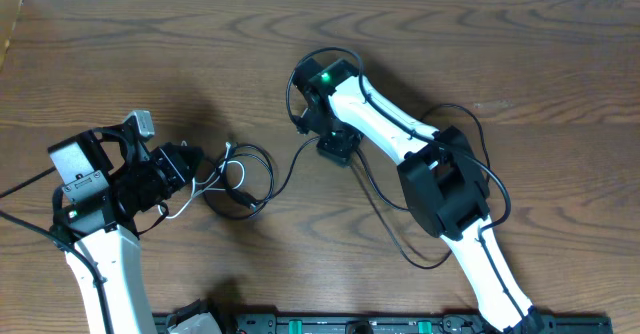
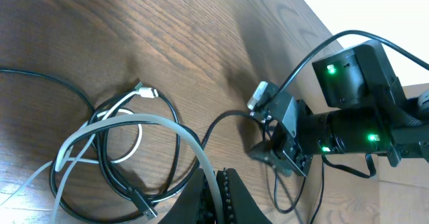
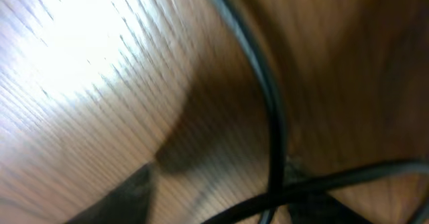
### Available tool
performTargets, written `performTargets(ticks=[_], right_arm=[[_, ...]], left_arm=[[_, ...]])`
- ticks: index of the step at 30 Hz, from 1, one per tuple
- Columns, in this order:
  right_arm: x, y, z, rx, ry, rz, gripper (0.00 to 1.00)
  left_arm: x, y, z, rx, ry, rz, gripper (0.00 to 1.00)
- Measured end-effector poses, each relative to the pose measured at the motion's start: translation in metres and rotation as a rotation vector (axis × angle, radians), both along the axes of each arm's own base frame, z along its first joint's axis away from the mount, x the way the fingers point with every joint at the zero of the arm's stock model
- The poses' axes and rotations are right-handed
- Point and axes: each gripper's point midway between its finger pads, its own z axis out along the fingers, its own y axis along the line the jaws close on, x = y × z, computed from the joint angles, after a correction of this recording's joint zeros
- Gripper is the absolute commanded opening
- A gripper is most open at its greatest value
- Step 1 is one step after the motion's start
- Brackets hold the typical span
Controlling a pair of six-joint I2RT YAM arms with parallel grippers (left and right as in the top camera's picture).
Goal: Untangle cables
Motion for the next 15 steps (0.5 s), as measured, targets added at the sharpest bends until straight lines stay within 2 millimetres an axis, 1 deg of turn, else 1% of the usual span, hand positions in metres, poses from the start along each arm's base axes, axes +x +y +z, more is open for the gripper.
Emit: performTargets(ticks=[2, 4, 5, 7, 8, 9, 10, 13, 15], right_arm=[[-0.003, -0.003, 0.000, -0.013, 0.011, -0.010, 0.17], [-0.007, -0.005, 0.000, -0.022, 0.024, -0.025, 0.01], [-0.008, -0.006, 0.000, -0.026, 0.027, -0.033, 0.01], [-0.012, -0.008, 0.000, -0.034, 0.045, -0.045, 0.01], [-0.014, -0.008, 0.000, -0.034, 0.050, -0.048, 0.01], [-0.015, -0.009, 0.000, -0.037, 0.056, -0.054, 0.01], [-0.017, -0.009, 0.001, -0.041, 0.062, -0.068, 0.01], [-0.024, -0.011, 0.003, -0.057, 0.095, -0.087, 0.01], [-0.023, -0.009, 0.009, -0.053, 0.098, -0.098, 0.01]], left_arm=[[0.000, 0.000, 0.000, 0.000, 0.000, 0.000, 0.07], [0.000, 0.000, 0.000, 0.000, 0.000, 0.000, 0.08], [0.000, 0.000, 0.000, 0.000, 0.000, 0.000, 0.08], [0.000, 0.000, 0.000, 0.000, 0.000, 0.000, 0.22], [0.000, 0.000, 0.000, 0.000, -0.001, -0.001, 0.27], [0.000, 0.000, 0.000, 0.002, -0.001, -0.003, 0.37], [0.000, -0.001, 0.000, 0.005, -0.004, -0.009, 0.41], [-0.001, -0.001, -0.001, 0.003, 0.000, -0.010, 0.51], [-0.002, -0.002, -0.001, 0.001, 0.006, -0.011, 0.54]])
